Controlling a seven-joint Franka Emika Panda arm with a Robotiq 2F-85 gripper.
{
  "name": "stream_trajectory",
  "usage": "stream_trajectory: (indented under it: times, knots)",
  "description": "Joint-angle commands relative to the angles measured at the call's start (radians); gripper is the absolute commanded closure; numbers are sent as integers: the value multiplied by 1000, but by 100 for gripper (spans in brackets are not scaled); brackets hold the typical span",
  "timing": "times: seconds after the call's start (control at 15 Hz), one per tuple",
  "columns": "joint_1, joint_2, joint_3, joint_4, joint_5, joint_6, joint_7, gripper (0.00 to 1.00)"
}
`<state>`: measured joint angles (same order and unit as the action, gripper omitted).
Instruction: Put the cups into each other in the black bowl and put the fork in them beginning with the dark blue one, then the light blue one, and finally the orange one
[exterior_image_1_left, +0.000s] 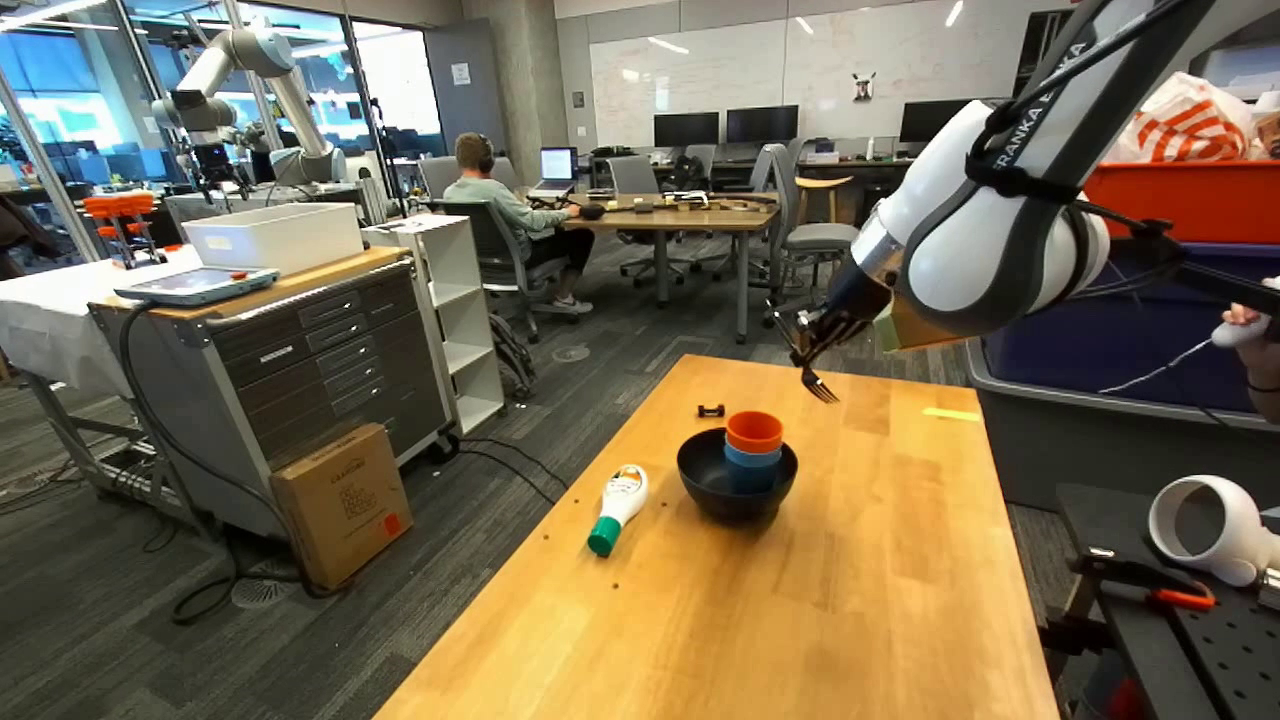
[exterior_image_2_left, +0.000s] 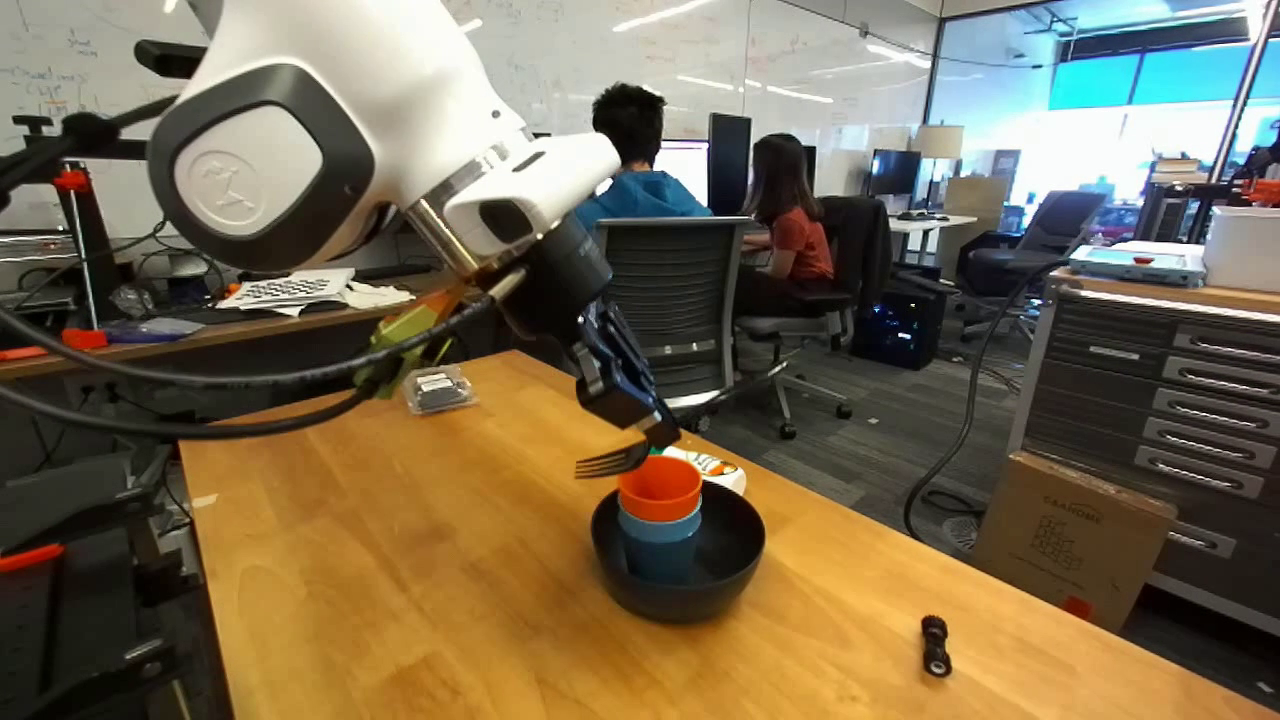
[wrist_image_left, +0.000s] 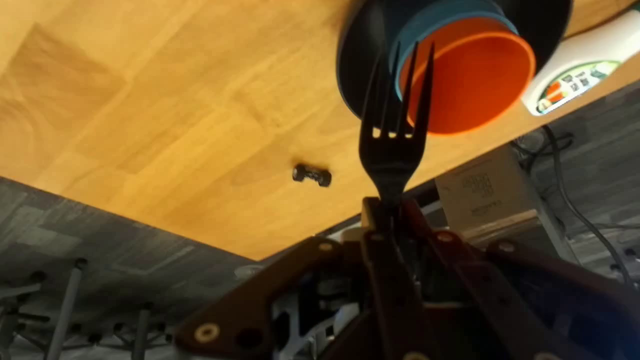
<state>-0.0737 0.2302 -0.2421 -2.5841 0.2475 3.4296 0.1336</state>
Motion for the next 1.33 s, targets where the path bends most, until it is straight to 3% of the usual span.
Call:
stream_trajectory:
  times: [0.0, 0.33, 0.73, 0.93, 1.07, 1.27]
  knots:
    - [69, -51, -7, -65, 11, 179, -50, 95]
    - [50, -4, 74, -125, -9, 474, -108, 95]
    - [23, 156, 84, -107, -52, 794, -151, 95]
    - [0, 252, 83, -72, -67, 845, -137, 95]
    - [-11, 279, 81, -20, -70, 793, -142, 93]
    - [-33, 373, 88, 50, -74, 831, -116, 95]
